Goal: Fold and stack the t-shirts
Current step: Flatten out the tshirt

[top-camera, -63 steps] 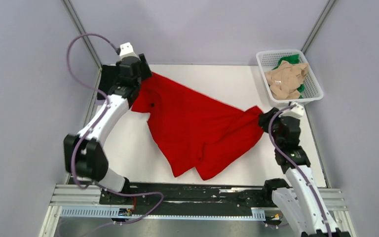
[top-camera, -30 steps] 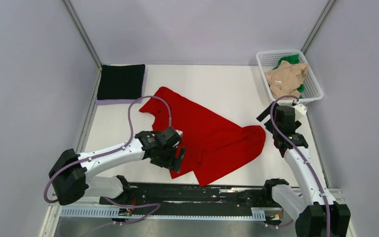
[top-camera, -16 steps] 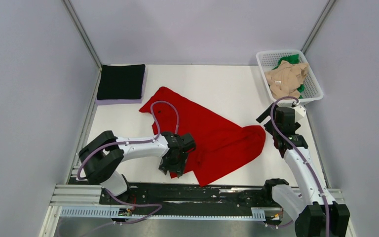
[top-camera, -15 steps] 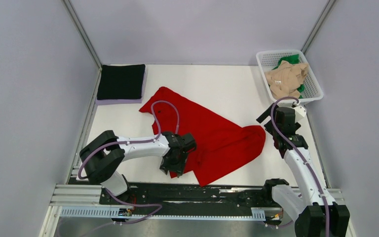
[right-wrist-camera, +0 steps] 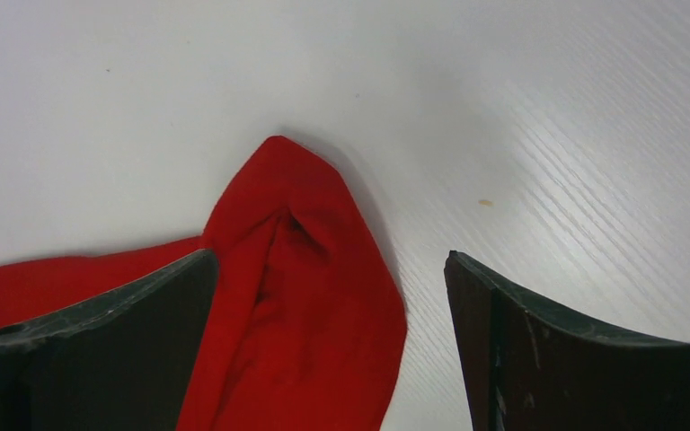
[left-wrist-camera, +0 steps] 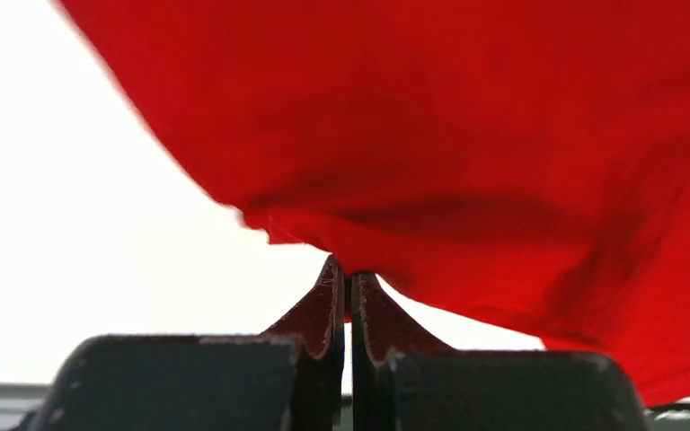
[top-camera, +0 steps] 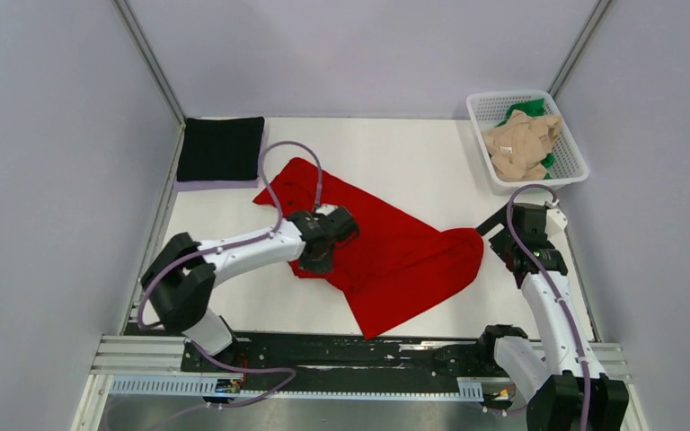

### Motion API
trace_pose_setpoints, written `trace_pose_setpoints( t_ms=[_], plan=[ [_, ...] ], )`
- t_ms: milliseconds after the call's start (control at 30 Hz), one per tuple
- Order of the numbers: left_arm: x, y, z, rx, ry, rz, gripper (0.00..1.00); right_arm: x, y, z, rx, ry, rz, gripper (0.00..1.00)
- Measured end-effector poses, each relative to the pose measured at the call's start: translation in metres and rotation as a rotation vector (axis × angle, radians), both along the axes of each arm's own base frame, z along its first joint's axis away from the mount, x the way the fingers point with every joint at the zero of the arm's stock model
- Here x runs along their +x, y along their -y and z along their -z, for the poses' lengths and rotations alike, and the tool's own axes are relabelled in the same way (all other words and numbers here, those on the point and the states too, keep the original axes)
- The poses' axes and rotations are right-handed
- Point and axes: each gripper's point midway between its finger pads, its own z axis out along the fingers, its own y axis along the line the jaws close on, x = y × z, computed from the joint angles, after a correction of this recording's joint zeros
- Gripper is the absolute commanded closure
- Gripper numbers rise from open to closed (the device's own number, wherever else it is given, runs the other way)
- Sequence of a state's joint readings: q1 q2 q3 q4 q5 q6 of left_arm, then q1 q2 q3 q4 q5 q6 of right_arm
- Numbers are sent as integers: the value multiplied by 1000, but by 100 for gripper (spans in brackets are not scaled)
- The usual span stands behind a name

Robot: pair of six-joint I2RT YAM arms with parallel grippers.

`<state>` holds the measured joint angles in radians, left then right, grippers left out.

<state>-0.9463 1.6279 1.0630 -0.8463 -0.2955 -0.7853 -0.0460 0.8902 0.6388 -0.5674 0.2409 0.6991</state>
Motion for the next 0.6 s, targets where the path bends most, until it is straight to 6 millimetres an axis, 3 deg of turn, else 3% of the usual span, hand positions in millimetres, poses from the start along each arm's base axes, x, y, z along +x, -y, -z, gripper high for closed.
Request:
trace_pose_setpoints(
  t_ms=[133,267,367,433,600],
  plan=[
    [64,-30,-62,-95,225,-138,100,-14,1,11,38,-68,18,6],
    [112,-99,-128,-143,467,-357,100,-22,-6,18,73,-108,-6,8],
    [122,-153,-158,-142,590,-512,100,-24,-13,21,102,-126,-33,10],
    [119,-181,-168,-130,640,-583,100,-25,-20,25,129,-149,-61,13],
    [109,-213,-163,-82,649,-659,100,-28,-45,40,223,-224,-164,19]
  ],
)
